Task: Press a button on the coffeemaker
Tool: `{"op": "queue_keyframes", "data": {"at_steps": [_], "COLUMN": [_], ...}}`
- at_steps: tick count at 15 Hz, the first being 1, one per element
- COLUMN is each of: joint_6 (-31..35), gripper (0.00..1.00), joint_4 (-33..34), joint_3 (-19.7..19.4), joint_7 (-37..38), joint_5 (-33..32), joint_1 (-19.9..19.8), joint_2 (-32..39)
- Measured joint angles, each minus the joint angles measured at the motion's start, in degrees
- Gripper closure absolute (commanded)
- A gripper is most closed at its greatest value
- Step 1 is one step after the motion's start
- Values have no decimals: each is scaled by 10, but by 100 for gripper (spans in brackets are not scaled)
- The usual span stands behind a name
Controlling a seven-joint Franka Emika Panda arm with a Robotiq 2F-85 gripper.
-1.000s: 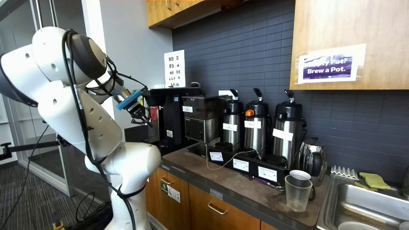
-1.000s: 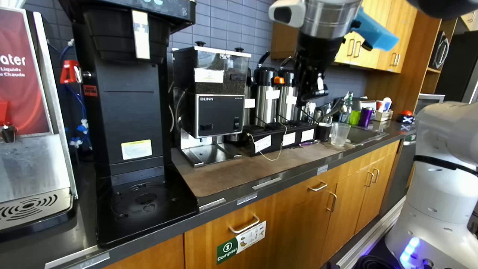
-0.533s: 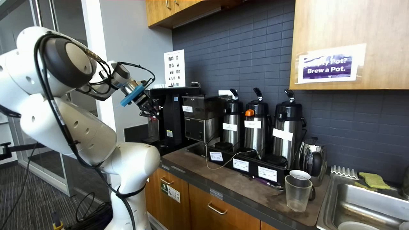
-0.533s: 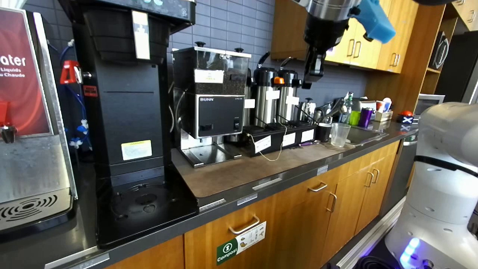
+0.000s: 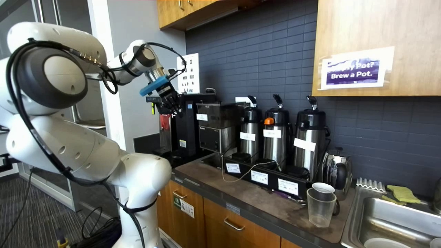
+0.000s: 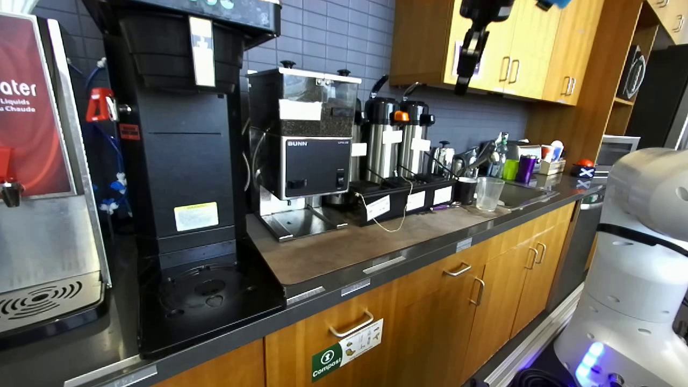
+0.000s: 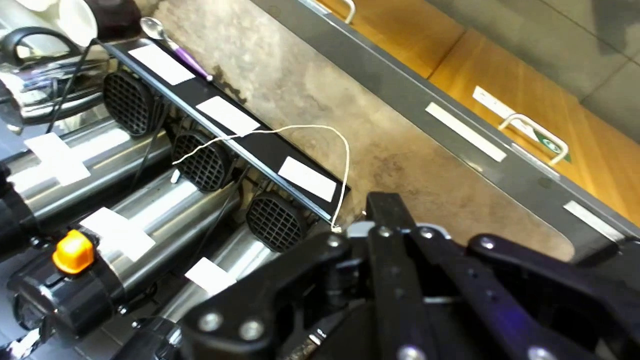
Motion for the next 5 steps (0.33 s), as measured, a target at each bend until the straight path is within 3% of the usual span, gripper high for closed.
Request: {"op": "queue_keyframes", "data": {"at_steps": [2, 3, 4, 5], "joint_6": [-15, -22, -34, -47], "gripper": [100, 85, 97, 93], "joint_4": [7, 7, 7, 6], "joint_3": [-21, -28, -33, -37], "joint_7": [-5, -5, -5, -7], "joint_5": [56, 85, 104, 117], "joint_1": [1, 1, 0, 0], "joint_2": [-33, -52, -71, -90]}}
